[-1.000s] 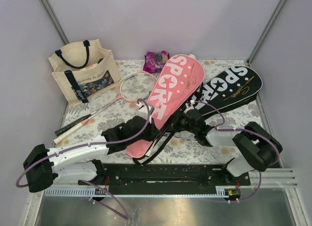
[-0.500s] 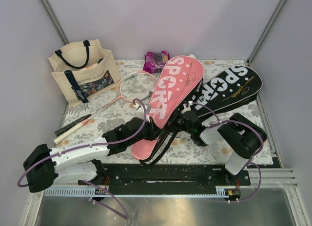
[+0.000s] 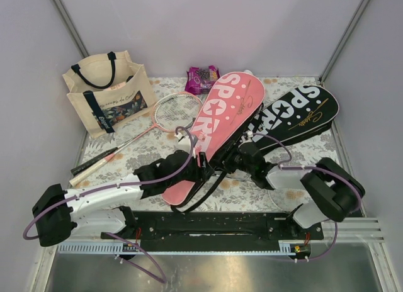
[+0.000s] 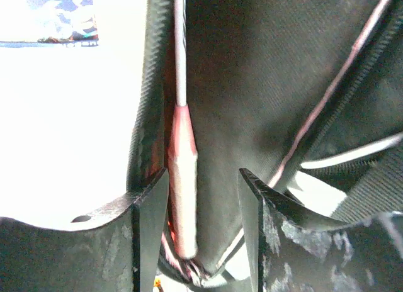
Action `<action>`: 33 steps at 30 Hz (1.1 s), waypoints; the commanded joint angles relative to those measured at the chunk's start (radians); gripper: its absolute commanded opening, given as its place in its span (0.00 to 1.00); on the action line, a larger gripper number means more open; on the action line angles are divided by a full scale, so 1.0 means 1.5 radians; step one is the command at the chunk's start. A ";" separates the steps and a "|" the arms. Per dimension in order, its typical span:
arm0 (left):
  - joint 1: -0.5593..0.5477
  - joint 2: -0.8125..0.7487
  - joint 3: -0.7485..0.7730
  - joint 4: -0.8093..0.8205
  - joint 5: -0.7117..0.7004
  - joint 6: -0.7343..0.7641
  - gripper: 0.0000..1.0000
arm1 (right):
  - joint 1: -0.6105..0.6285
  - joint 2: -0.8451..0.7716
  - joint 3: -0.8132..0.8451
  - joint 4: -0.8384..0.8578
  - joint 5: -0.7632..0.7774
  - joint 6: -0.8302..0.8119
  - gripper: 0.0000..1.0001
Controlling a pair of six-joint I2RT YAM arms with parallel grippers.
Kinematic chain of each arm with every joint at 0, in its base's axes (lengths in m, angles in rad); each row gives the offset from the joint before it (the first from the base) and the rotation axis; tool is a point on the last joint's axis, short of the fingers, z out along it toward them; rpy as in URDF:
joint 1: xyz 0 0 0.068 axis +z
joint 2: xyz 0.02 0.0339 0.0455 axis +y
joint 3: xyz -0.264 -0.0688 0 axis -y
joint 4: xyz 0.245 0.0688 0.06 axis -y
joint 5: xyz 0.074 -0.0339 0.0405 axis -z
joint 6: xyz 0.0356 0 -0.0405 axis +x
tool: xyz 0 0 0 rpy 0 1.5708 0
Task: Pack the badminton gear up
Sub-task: Place the racket in the racket bag, then pick up the racket from the center of the board.
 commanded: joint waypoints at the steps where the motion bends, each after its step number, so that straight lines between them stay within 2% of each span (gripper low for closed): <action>1: -0.003 -0.035 0.084 -0.085 -0.083 0.082 0.67 | -0.001 -0.100 0.008 -0.162 0.016 -0.052 0.57; 5: 0.014 -0.043 0.146 -0.174 -0.149 0.169 0.68 | -0.002 -0.200 -0.004 -0.275 0.057 -0.087 0.57; 8: 0.062 -0.038 0.190 -0.226 -0.161 0.247 0.68 | -0.001 -0.267 -0.010 -0.323 0.063 -0.105 0.58; 14: 0.289 0.048 0.243 -0.287 -0.128 0.423 0.67 | -0.002 -0.383 -0.020 -0.350 0.093 -0.151 0.59; 17: 0.396 0.117 0.265 -0.277 -0.006 0.581 0.69 | -0.001 -0.440 -0.021 -0.363 0.099 -0.181 0.59; 19: 0.440 0.187 0.291 -0.280 -0.024 0.652 0.68 | -0.001 -0.475 -0.024 -0.373 0.107 -0.197 0.60; 21: 0.489 0.267 0.326 -0.287 -0.015 0.687 0.66 | -0.002 -0.515 -0.026 -0.384 0.118 -0.211 0.60; 23: 0.535 0.342 0.359 -0.287 0.032 0.701 0.62 | -0.001 -0.551 -0.026 -0.396 0.129 -0.229 0.60; 27: 0.559 0.412 0.376 -0.223 0.070 0.758 0.65 | -0.001 -0.605 -0.025 -0.442 0.141 -0.246 0.61; 33: 0.578 0.511 0.443 -0.216 0.104 0.780 0.64 | -0.002 -0.666 -0.031 -0.480 0.184 -0.276 0.61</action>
